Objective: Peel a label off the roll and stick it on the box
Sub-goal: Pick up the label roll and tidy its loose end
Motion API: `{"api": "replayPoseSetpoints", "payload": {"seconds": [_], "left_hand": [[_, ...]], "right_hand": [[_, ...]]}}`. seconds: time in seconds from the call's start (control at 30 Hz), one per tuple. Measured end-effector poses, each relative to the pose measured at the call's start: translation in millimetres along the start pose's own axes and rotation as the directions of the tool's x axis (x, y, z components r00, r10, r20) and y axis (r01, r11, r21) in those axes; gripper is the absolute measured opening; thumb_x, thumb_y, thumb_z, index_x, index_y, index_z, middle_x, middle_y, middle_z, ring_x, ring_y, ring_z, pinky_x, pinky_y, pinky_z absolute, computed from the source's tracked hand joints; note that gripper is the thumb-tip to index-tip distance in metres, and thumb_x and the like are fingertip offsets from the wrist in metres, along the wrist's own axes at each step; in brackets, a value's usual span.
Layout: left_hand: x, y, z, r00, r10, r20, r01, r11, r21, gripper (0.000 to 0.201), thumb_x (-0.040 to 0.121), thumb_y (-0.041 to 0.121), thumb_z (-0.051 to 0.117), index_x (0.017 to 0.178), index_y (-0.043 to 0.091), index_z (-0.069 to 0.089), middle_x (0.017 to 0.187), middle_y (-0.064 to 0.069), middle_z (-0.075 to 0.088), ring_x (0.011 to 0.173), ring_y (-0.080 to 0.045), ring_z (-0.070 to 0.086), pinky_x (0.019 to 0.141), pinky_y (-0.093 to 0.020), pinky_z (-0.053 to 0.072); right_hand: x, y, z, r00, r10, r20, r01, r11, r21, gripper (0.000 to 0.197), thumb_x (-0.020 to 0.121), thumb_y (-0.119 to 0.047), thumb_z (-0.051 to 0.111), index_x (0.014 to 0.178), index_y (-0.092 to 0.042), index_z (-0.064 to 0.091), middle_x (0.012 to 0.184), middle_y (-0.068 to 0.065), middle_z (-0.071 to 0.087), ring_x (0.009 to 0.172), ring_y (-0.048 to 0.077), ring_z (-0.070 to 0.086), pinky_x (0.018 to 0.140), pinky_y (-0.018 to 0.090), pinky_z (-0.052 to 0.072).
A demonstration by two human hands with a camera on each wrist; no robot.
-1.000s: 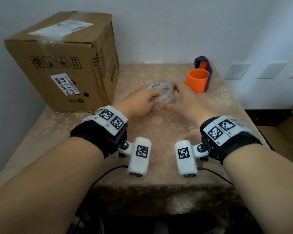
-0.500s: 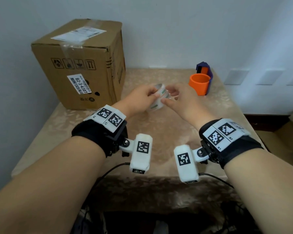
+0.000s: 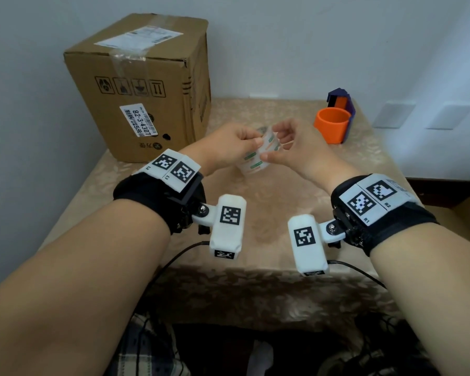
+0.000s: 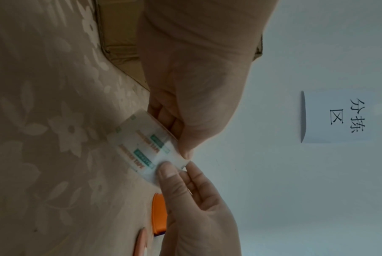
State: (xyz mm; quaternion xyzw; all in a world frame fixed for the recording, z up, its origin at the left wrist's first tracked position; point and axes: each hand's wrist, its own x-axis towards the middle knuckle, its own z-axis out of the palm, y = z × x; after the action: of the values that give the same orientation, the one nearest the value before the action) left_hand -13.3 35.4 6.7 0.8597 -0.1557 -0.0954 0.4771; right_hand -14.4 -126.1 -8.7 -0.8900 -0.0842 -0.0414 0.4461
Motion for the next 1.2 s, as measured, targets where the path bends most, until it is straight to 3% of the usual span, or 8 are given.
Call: {"api": "replayPoseSetpoints", "payload": {"seconds": [0.1, 0.23, 0.33, 0.4, 0.6, 0.87, 1.03, 1.2], "left_hand": [[-0.4, 0.9, 1.6, 1.000, 0.015, 0.006, -0.015, 1.000, 0.005, 0.027, 0.097, 0.009, 0.047, 0.115, 0.001, 0.065, 0.113, -0.017, 0.068, 0.083, -0.010, 0.061, 0.068, -0.004, 0.046], [0.9, 2.0, 3.4, 1.000, 0.007, -0.006, -0.007, 0.999, 0.033, 0.026, 0.097, 0.012, 0.048, 0.112, 0.004, 0.067, 0.113, -0.017, 0.069, 0.094, -0.014, 0.061, 0.071, -0.008, 0.045], [1.1, 3.2, 4.1, 1.000, 0.000, 0.003, 0.000, 1.000, 0.026, 0.026, 0.097, 0.012, 0.047, 0.113, 0.004, 0.066, 0.112, -0.016, 0.069, 0.088, -0.012, 0.062, 0.065, -0.002, 0.045], [1.6, 4.0, 5.7, 1.000, 0.003, 0.024, -0.004, 0.999, 0.048, 0.026, 0.097, 0.012, 0.047, 0.112, 0.004, 0.066, 0.111, -0.016, 0.069, 0.085, -0.010, 0.062, 0.065, -0.003, 0.045], [1.0, 1.1, 4.7, 1.000, 0.005, 0.019, -0.005, 1.000, -0.005, 0.025, 0.097, 0.010, 0.047, 0.112, 0.004, 0.066, 0.101, -0.006, 0.067, 0.078, -0.002, 0.060, 0.070, -0.005, 0.046], [-2.5, -0.6, 4.2, 1.000, -0.002, 0.009, 0.002, 1.000, -0.016, 0.026, 0.096, 0.012, 0.049, 0.111, 0.001, 0.066, 0.110, -0.018, 0.069, 0.093, -0.018, 0.063, 0.088, -0.027, 0.048], [-0.8, 1.2, 7.1, 0.999, 0.001, 0.034, -0.001, 1.000, 0.007, 0.026, 0.096, 0.011, 0.048, 0.112, 0.002, 0.066, 0.106, -0.012, 0.068, 0.085, -0.010, 0.062, 0.076, -0.011, 0.046], [-0.4, 0.0, 7.1, 1.000, 0.012, 0.024, -0.011, 1.000, -0.023, 0.025, 0.096, 0.009, 0.048, 0.111, 0.000, 0.066, 0.103, -0.008, 0.067, 0.079, -0.002, 0.061, 0.069, -0.004, 0.047]], "right_hand": [[-0.8, -0.5, -2.0, 1.000, 0.023, 0.015, -0.023, 1.000, 0.006, 0.056, 0.071, -0.016, 0.080, 0.119, -0.009, 0.051, 0.104, 0.000, 0.050, 0.097, 0.013, 0.049, 0.092, 0.027, 0.045], [-4.0, 1.7, -0.5, 1.000, 0.012, 0.014, -0.012, 1.000, 0.000, 0.028, 0.073, -0.018, 0.078, 0.092, -0.019, 0.057, 0.105, 0.003, 0.056, 0.103, 0.019, 0.057, 0.097, 0.039, 0.048], [-3.5, 0.9, -1.5, 0.999, 0.037, 0.019, -0.038, 0.997, 0.064, 0.066, 0.074, -0.015, 0.077, 0.131, -0.011, 0.044, 0.108, 0.002, 0.050, 0.101, 0.013, 0.052, 0.097, 0.029, 0.045], [-2.8, 1.1, -3.5, 0.998, 0.035, 0.057, -0.037, 0.998, 0.041, 0.077, 0.074, -0.014, 0.077, 0.140, -0.010, 0.036, 0.111, 0.001, 0.048, 0.102, 0.011, 0.050, 0.098, 0.028, 0.044], [-4.1, 2.2, -1.4, 1.000, 0.002, 0.009, -0.003, 0.999, 0.042, 0.062, 0.072, -0.013, 0.078, 0.126, -0.011, 0.048, 0.108, 0.002, 0.049, 0.099, 0.013, 0.049, 0.095, 0.028, 0.045], [-8.2, 0.6, 1.5, 0.999, -0.024, 0.022, 0.024, 1.000, 0.005, 0.031, 0.076, -0.014, 0.075, 0.102, -0.008, 0.059, 0.091, -0.008, 0.051, 0.097, 0.015, 0.053, 0.092, 0.028, 0.045], [-6.3, 4.0, 0.2, 1.000, 0.021, 0.016, -0.023, 0.997, 0.072, 0.073, 0.074, -0.014, 0.077, 0.136, -0.011, 0.039, 0.109, 0.002, 0.048, 0.103, 0.012, 0.049, 0.093, 0.024, 0.043], [-8.0, 4.1, -0.2, 1.000, 0.014, 0.006, -0.014, 0.997, 0.080, 0.067, 0.074, -0.013, 0.077, 0.132, -0.009, 0.044, 0.111, 0.000, 0.049, 0.101, 0.011, 0.050, 0.088, 0.020, 0.041]]}}
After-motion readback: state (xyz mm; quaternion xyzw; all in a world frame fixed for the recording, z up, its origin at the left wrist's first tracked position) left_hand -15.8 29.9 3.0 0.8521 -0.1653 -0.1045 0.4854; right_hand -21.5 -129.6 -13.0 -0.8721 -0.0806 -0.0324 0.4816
